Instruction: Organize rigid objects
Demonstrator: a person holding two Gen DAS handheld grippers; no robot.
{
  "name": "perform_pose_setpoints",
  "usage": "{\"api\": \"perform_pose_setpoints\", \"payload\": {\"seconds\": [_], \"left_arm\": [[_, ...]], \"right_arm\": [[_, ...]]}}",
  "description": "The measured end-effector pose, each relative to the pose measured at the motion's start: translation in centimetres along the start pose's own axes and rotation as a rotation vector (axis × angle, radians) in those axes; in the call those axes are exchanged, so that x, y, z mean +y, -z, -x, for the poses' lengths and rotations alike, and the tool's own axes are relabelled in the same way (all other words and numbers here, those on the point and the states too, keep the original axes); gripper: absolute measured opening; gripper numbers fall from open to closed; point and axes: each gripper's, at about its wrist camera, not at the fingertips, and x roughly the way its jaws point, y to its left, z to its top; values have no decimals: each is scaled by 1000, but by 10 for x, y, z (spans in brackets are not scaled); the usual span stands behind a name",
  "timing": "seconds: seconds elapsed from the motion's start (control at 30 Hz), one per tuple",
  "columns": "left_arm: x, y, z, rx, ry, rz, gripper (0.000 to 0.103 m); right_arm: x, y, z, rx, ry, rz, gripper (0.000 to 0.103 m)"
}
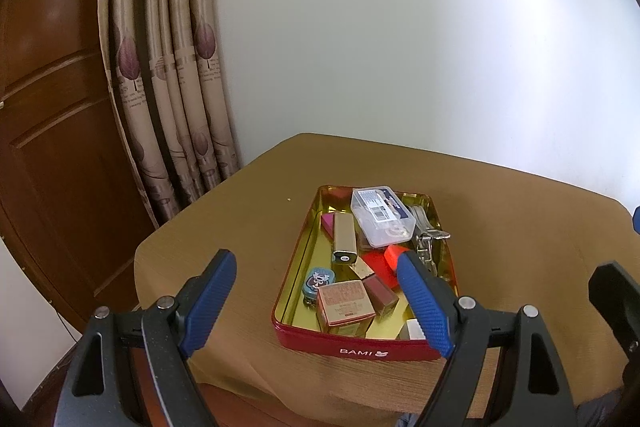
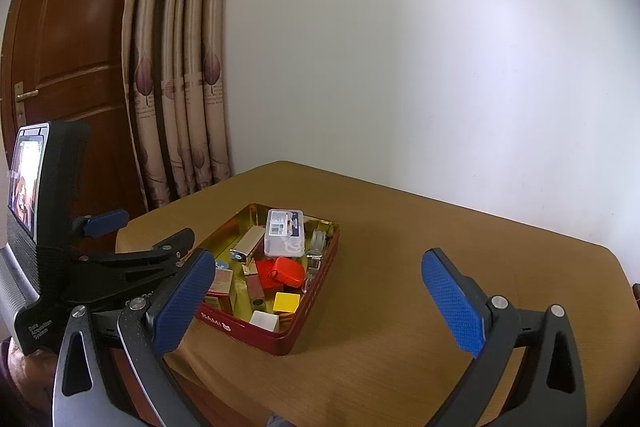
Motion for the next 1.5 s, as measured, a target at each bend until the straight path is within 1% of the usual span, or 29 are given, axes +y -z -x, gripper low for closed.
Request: {"api": "perform_pose_setpoints", "payload": {"seconds": [0.67, 0.8, 1.1, 1.3, 1.4, 1.5], "left_arm": [[-4, 3, -5, 24, 16, -30, 85], [-6, 4, -6, 28, 31, -39, 85], [-11, 5, -7, 26, 23, -68, 85], [-11, 5, -9, 36, 34, -67, 85], [-12, 5, -9, 33, 28, -69, 85], [-12, 7, -13, 42, 42, -71, 86]], "right_arm": [[1, 4, 1, 11, 1, 0, 102], [2, 6, 1, 14, -1, 1, 102], [2, 7, 0, 17, -4, 1, 102], [1, 8, -1, 18, -4, 2, 102], [1, 8, -1, 19, -7, 1, 102], [0, 8, -1, 18, -7, 1, 102]]}}
